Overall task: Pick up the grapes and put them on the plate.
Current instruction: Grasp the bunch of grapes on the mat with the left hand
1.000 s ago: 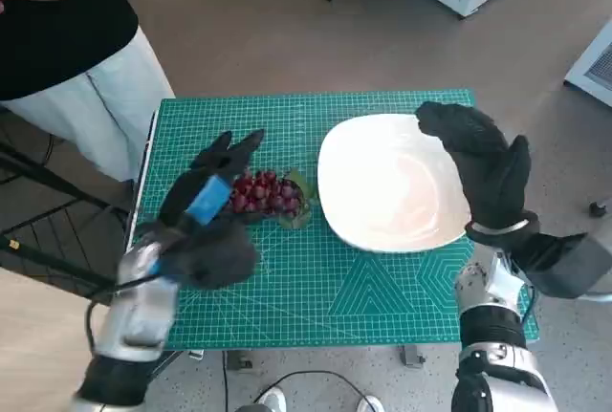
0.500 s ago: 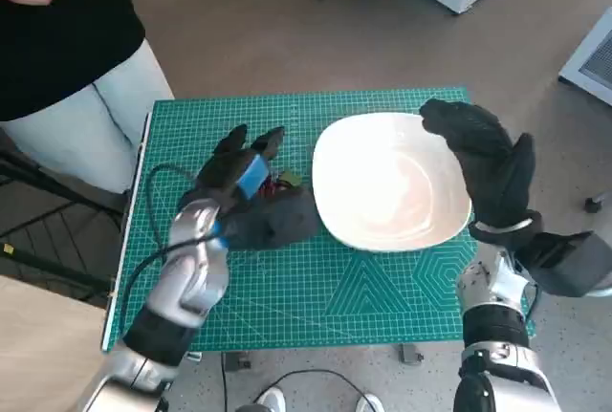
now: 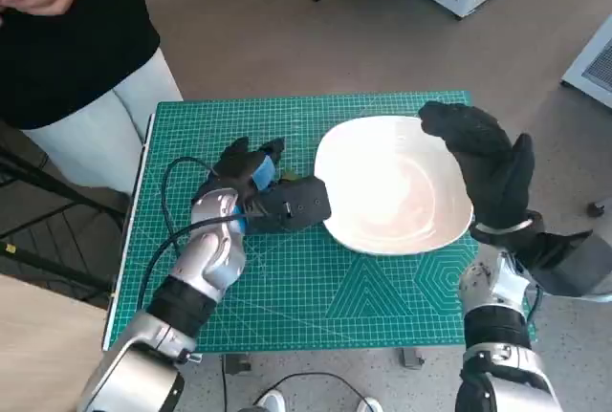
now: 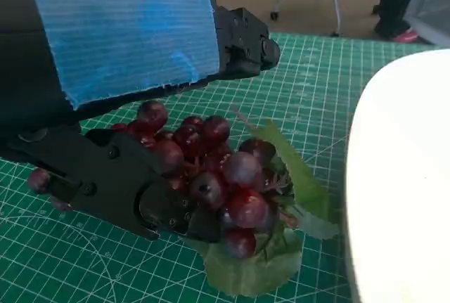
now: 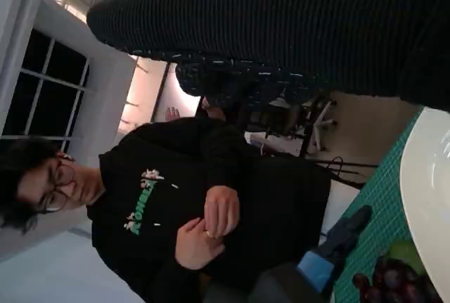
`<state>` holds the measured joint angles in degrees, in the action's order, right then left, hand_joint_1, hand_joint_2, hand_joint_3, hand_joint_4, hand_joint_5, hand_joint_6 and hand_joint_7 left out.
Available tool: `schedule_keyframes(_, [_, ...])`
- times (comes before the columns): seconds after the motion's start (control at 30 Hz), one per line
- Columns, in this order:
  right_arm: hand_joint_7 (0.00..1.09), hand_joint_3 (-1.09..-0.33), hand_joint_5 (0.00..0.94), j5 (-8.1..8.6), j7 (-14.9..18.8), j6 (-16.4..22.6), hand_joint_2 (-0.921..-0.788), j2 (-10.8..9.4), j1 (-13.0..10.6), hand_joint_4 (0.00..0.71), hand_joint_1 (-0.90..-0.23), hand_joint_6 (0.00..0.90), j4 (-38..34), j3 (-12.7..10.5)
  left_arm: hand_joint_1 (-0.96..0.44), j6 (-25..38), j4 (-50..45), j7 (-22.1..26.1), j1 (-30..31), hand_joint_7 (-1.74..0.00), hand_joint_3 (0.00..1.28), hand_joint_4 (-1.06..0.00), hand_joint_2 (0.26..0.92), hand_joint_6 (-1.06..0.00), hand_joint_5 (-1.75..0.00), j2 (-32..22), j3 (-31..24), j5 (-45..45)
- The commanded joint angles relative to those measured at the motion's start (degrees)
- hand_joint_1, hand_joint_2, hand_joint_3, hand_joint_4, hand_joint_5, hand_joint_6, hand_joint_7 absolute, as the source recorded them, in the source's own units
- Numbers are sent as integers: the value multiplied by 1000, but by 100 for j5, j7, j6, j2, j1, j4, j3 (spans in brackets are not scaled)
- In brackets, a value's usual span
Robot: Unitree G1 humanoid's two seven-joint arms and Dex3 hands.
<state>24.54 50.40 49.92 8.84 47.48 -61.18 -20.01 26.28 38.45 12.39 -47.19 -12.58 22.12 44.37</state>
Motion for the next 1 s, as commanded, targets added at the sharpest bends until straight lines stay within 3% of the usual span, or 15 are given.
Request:
schedule_keyframes(0.03, [2, -575, 3, -1, 45, -41, -921, 17, -48, 354, -576, 433, -88, -26, -440, -172, 736, -298, -293, -1, 5, 1, 764, -163, 1, 131, 77, -140])
schedule_keyframes(0.6, [2, -574, 2, 15, 84, -33, -921, 23, -51, 357, -573, 434, -108, -62, -445, -553, 2047, -581, -708, -13, 3, -23, 768, -197, -8, 265, 175, -543])
schedule_keyframes(1.0, [1, -574, 1, 17, 114, -25, -921, 5, -53, 357, -576, 434, -123, -79, -384, -624, 2662, -501, -972, -22, 3, -152, 775, -268, -22, 322, 270, -727])
